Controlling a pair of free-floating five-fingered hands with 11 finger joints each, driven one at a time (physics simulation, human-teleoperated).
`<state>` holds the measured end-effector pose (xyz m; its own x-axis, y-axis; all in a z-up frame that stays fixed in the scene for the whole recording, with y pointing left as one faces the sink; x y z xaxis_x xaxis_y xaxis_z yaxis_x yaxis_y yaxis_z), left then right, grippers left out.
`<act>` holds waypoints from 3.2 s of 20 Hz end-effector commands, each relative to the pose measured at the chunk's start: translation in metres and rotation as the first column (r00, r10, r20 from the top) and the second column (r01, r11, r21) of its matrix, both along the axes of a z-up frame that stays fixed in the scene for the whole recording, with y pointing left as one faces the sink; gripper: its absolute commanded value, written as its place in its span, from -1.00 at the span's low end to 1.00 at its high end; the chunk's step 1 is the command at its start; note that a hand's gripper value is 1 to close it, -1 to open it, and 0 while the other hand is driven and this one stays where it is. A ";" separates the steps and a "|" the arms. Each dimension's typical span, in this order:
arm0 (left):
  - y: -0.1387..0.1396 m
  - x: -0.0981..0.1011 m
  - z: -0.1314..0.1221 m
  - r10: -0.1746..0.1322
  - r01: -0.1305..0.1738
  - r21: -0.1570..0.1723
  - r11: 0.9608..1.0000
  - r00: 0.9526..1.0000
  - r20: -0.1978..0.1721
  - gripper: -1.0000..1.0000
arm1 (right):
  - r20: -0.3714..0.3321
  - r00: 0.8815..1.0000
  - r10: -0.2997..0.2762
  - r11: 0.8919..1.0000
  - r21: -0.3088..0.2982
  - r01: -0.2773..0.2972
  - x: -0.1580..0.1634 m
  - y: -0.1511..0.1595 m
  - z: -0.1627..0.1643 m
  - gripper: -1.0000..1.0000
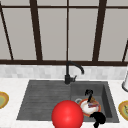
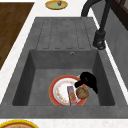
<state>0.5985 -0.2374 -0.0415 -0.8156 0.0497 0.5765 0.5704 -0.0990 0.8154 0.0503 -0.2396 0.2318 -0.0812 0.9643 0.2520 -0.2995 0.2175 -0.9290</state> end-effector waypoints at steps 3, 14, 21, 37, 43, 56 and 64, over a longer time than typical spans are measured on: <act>-0.038 -0.017 0.000 -0.002 0.001 0.036 0.999 1.000 0.030 -1.00 | 0.000 1.000 0.000 1.000 0.000 0.000 0.000 0.000 0.000 0.00; -0.052 -0.009 -0.029 -0.025 0.023 0.068 0.997 1.000 0.018 -1.00 | 0.000 1.000 0.000 1.000 0.000 0.000 0.000 0.000 0.000 0.00; -0.065 -0.046 -0.019 -0.058 0.055 0.025 0.998 0.993 0.106 -1.00 | 0.000 1.000 0.000 1.000 0.000 0.000 0.000 0.000 0.000 0.00; -0.054 -0.107 0.005 -0.113 0.111 0.020 0.994 0.978 0.174 -1.00 | 0.000 1.000 0.000 1.000 0.000 0.000 0.000 0.000 0.000 0.00; -0.037 -0.076 0.005 -0.136 0.140 -0.017 0.990 0.977 0.162 -1.00 | 0.000 1.000 0.000 1.000 0.000 0.000 0.000 0.000 0.000 0.00; -0.035 -0.026 -0.029 -0.112 0.123 -0.104 0.987 0.988 0.107 -1.00 | 0.000 1.000 0.000 1.000 0.000 0.000 0.000 0.000 0.000 0.00; -0.031 -0.022 -0.065 -0.123 0.131 -0.110 0.985 0.990 0.074 -1.00 | 0.000 1.000 0.000 1.000 0.000 0.000 0.000 0.000 0.000 0.00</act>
<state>0.5737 -0.2700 -0.0791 -0.8296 0.1905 0.5248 0.5157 -0.0988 0.8511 0.0503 -0.2396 0.2318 -0.0812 0.9643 0.2520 -0.2995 0.2175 -0.9290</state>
